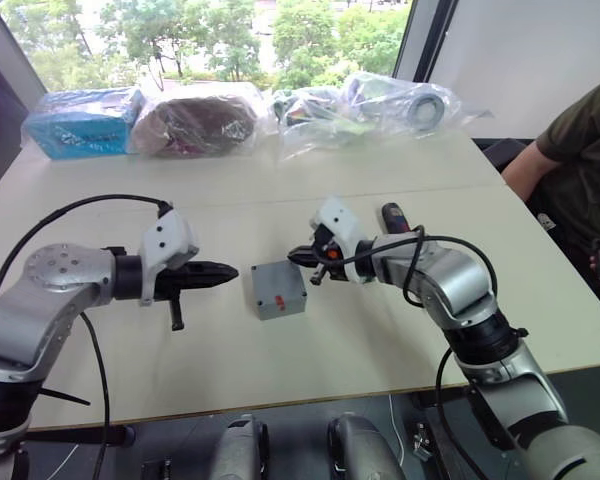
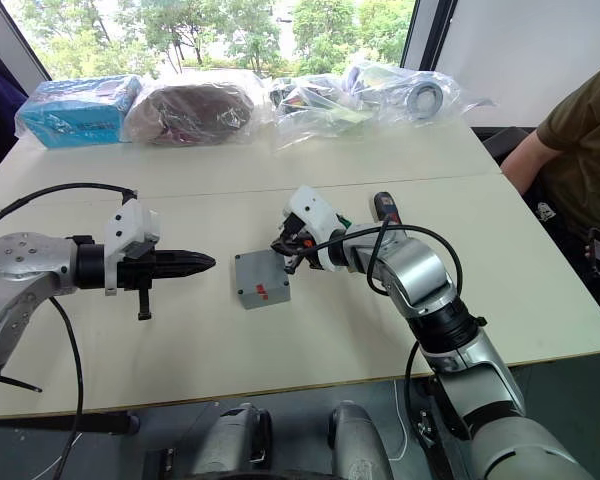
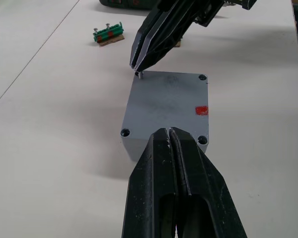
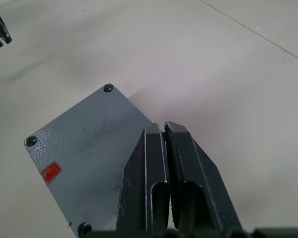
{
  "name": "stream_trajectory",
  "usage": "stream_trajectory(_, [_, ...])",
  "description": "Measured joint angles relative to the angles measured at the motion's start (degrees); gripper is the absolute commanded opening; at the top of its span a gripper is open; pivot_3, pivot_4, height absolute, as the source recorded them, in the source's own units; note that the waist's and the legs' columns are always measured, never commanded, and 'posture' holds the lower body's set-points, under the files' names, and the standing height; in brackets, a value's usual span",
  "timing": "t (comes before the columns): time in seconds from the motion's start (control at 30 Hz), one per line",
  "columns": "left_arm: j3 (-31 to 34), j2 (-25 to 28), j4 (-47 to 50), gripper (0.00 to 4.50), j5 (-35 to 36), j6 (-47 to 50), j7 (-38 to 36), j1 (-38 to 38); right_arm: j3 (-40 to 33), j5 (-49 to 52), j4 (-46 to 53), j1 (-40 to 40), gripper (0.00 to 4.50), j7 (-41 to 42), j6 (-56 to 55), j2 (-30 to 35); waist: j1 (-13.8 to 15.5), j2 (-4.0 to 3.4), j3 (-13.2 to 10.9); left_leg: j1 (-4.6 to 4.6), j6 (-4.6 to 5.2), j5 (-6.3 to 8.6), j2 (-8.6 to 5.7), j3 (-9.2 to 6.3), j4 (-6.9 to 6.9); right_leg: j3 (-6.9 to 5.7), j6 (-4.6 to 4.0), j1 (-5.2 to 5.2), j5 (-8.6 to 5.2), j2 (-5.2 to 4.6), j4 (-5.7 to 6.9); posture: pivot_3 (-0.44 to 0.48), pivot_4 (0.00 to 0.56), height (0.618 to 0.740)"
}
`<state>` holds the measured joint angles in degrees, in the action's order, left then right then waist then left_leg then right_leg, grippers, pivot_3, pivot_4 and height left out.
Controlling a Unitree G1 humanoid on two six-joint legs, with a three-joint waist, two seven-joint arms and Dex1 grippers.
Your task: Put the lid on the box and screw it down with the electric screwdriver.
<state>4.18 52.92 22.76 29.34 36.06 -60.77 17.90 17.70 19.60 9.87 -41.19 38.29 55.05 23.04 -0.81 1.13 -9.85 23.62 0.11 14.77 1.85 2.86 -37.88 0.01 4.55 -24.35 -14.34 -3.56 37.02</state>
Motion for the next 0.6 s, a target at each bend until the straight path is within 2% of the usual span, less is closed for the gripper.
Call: stream_trajectory(0.6, [-0.1,0.0,0.0,0.0,0.0,0.0,0.0,0.8,0.0,-1.0,-0.1,0.0,0.06,1.3,-0.7,0.7,0.0,0.0,0.0,0.0,0.0,0.0,0.0,0.0,0.01,0.0,0.0,-0.01,0.0,0.0,-0.01,0.0,0.15,0.74])
